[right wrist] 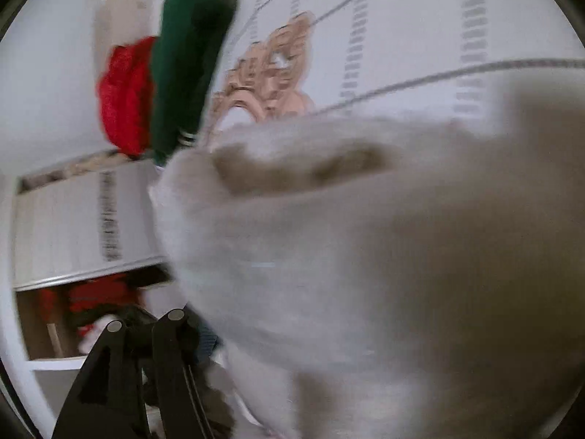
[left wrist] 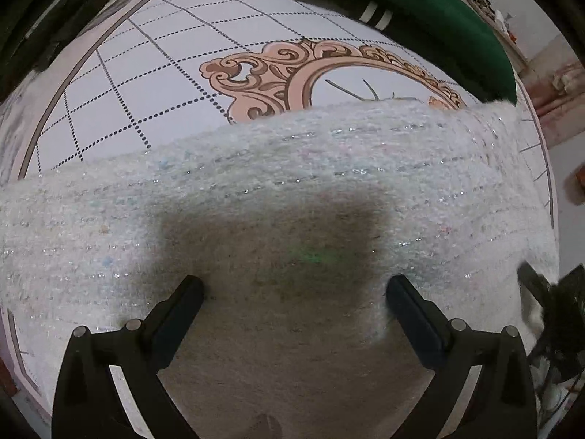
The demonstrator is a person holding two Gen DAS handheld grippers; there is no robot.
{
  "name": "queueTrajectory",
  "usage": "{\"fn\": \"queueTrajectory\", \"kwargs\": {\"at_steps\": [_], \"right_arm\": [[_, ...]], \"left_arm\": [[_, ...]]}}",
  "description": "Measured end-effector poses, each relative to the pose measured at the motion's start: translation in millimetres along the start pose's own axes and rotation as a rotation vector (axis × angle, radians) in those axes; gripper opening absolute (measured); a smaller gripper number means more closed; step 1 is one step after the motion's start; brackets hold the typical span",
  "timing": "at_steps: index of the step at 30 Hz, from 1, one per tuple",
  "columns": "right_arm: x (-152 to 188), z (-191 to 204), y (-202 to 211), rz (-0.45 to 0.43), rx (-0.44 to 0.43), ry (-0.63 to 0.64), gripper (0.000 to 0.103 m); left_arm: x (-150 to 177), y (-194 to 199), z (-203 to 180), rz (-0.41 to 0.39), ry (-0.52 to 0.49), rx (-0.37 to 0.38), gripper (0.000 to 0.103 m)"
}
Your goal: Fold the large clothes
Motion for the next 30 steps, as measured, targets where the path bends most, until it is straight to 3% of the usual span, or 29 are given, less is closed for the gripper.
{"fn": "queueTrajectory", "kwargs": {"at_steps": [1, 4, 10, 15, 20, 23, 25, 30], "right_arm": [[-1, 6, -7, -0.006, -0.005, 0.014, 0.04], [1, 24, -10, -0.057, 0.004, 0.009, 0.025], [35, 105, 25, -0.148, 0.017, 0.14, 0.022], [38, 154, 40, -0.176, 0.123, 0.28, 0.022], [49, 196, 25, -0.164, 0.254, 0.429, 0.022], [60, 225, 12, -0.143, 0.347, 0.541, 0.022], [78, 245, -10, -0.122, 0.417, 0.653, 0.022], [143, 296, -88, -0.004, 0.572, 0.98, 0.022]], "left_arm": [[-1, 1, 3, -0.003, 0.009, 0.003, 0.103], [-8, 0, 6, 0.008, 0.031, 0.029, 0.103], [-23, -2, -9, 0.003, 0.037, 0.125, 0.103], [-41, -9, -29, -0.013, 0.018, 0.226, 0.103], [-41, -7, -15, -0.018, 0.036, 0.311, 0.103], [-43, 13, 25, -0.019, 0.092, 0.372, 0.102], [-24, 38, 58, -0.05, 0.168, 0.409, 0.102], [48, 112, 175, -0.178, 0.339, 0.244, 0.102]]}}
Point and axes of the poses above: each gripper's, at about its wrist camera, not at the fingertips, and y roughly against the way its jaws point, z to its left, x to its underside, the point moved 4 cm from there along -y, roughly the way its jaws point, and after that the axes turned 10 degrees about z, right-handed, at the moved point
